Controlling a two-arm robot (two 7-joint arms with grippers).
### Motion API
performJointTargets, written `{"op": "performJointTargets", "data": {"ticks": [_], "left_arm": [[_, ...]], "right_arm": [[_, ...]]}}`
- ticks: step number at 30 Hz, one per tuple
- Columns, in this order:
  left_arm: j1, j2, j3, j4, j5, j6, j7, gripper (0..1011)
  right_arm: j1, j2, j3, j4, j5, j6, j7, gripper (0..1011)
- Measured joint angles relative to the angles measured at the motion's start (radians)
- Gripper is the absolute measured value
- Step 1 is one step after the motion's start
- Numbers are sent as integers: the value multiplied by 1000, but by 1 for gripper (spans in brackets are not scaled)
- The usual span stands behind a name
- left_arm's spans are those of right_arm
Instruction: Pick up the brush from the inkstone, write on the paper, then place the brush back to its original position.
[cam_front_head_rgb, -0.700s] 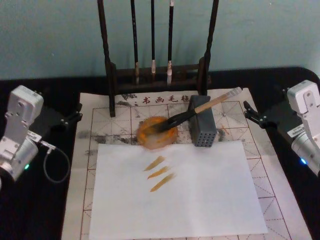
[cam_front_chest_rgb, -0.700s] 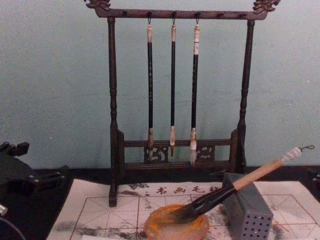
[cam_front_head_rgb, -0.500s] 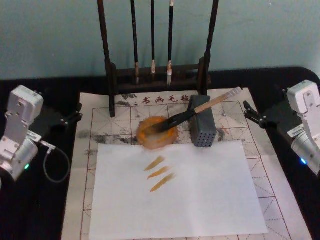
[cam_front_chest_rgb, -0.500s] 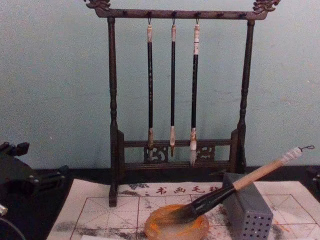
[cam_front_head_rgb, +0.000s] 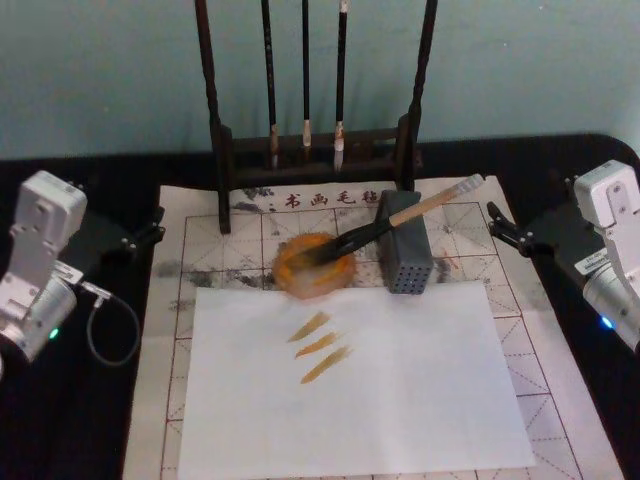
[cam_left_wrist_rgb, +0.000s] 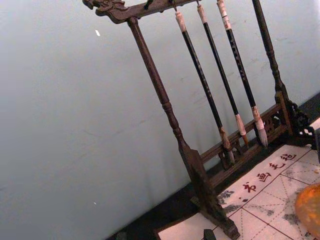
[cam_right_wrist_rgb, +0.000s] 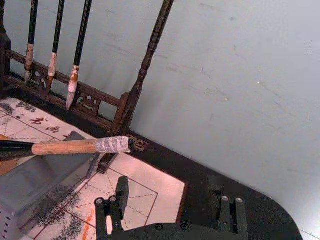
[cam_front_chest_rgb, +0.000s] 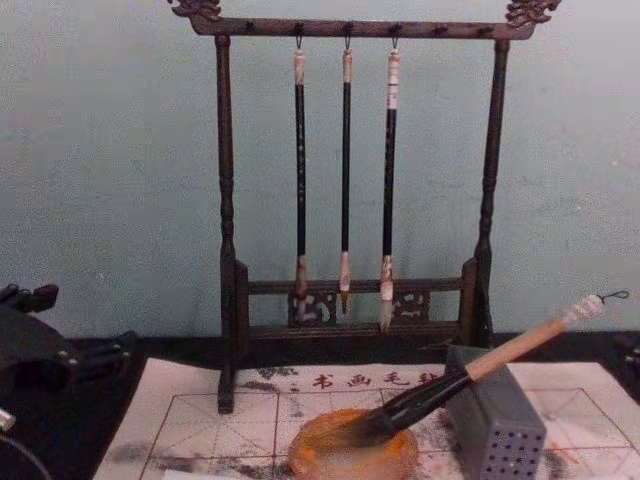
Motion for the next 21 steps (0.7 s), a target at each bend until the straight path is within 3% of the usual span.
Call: {"op": "performJointTargets", "data": {"ticks": [21], "left_arm": [[0,0,0,0,0,0,0,1001]], "right_arm": [[0,0,0,0,0,0,0,1003]]}}
